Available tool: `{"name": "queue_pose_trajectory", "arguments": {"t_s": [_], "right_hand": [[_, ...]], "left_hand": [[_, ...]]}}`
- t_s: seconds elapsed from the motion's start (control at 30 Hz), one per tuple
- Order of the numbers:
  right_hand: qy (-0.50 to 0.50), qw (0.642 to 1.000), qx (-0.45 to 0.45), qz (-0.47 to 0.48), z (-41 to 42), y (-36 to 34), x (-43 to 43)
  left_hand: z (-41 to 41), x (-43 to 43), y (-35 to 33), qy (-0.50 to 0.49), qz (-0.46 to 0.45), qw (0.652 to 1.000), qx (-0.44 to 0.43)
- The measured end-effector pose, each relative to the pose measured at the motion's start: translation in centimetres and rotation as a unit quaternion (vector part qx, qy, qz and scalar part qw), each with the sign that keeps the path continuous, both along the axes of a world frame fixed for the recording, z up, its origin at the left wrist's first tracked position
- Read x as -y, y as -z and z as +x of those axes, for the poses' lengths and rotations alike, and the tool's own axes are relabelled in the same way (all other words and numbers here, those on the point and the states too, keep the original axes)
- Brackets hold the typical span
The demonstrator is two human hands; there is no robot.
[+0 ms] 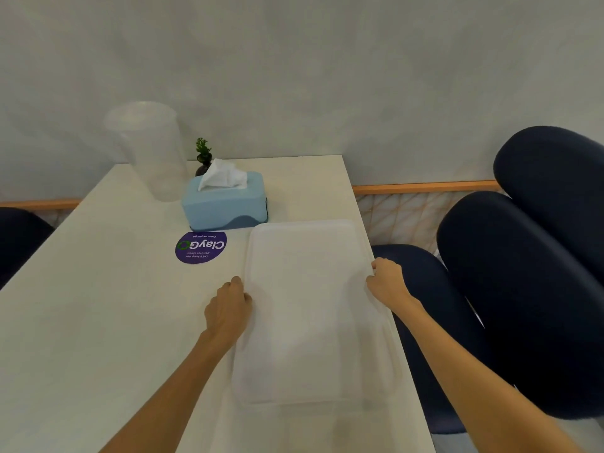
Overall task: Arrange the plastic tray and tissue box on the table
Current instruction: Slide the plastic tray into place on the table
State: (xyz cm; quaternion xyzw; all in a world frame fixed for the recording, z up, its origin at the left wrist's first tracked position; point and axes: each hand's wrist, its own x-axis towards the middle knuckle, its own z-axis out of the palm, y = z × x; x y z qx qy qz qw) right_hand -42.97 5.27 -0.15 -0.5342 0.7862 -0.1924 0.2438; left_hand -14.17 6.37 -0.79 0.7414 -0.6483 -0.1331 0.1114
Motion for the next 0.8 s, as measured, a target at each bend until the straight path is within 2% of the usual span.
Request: {"name": "queue_pose_trajectory", "arguments": {"t_s": [0.2, 0.33, 0.5, 0.63, 0.8], "right_hand": [[-0.050, 0.998, -0.008, 0.041, -0.7, -0.7, 0.3], [-0.081, 0.996, -0.034, -0.002, -0.4, -2.9, 1.6], [-0.162, 0.986, 0.004, -0.036, 2.7, -6.1, 3.5], [-0.186, 0.981, 0.047, -0.018, 5.7, -6.4, 5.9], [-0.159, 0.980, 0.118, -0.006, 9.7, -6.3, 10.1]], "left_hand": [[0.3, -0.2, -0.2, 0.007, 0.015, 1.000, -0.001], [1.3, 0.1, -1.0, 0.011, 0.052, 0.998, -0.019], [4.2, 1.7, -2.2, -0.021, 0.066, 0.995, -0.075], [8.0, 4.9, -2.8, -0.065, 0.053, 0.983, -0.166], [12.6, 10.2, -3.4, -0.101, 0.033, 0.937, -0.332]]}}
